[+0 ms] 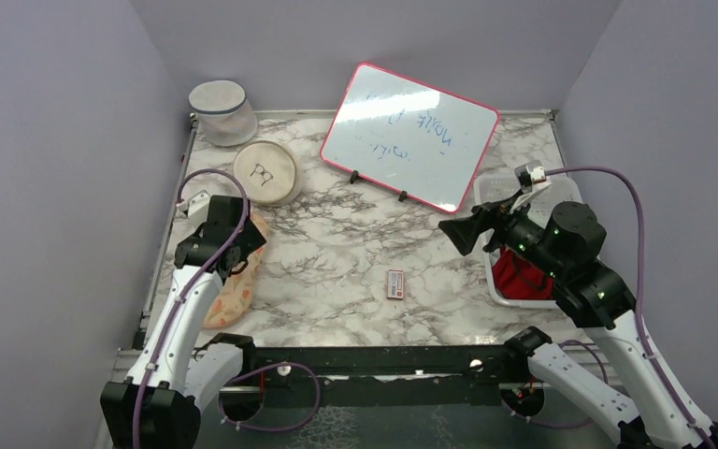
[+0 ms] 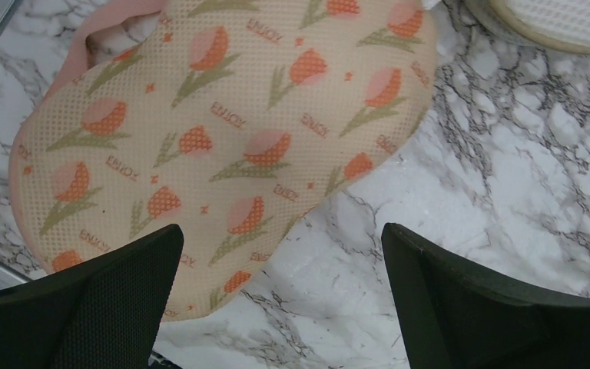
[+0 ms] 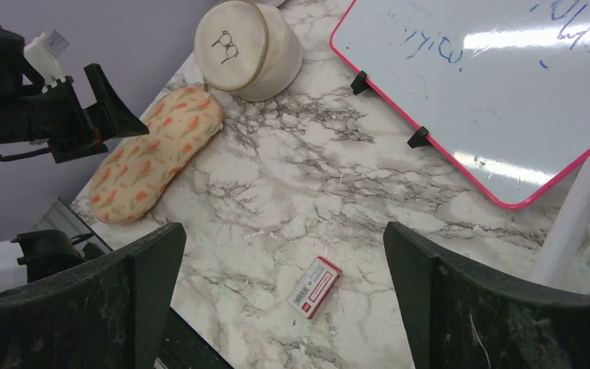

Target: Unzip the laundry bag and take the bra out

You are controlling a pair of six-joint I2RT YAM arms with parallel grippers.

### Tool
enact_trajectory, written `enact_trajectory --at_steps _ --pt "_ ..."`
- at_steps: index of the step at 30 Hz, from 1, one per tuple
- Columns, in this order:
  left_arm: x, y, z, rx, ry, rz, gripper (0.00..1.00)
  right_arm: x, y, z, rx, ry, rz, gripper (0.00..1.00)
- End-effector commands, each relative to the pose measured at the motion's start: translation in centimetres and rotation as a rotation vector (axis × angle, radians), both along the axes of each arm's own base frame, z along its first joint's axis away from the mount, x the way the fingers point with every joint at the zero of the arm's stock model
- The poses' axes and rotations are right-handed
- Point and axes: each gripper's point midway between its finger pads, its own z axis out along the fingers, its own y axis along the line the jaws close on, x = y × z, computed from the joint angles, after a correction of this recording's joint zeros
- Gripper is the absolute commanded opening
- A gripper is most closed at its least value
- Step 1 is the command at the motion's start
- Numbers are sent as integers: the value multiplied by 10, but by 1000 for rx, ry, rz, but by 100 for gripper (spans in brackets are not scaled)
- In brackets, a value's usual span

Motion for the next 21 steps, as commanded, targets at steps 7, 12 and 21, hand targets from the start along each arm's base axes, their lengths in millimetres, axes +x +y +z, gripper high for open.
enact_trajectory --at_steps 7,12,21 --pt "-17 0 -55 -221 44 224 97 -9 7 6 35 -23 50 100" --pt "-13 -17 -75 -315 38 160 93 -5 10 1 43 -13 50 100" --pt "-16 -30 -88 -396 45 156 92 -3 15 -15 34 28 69 100"
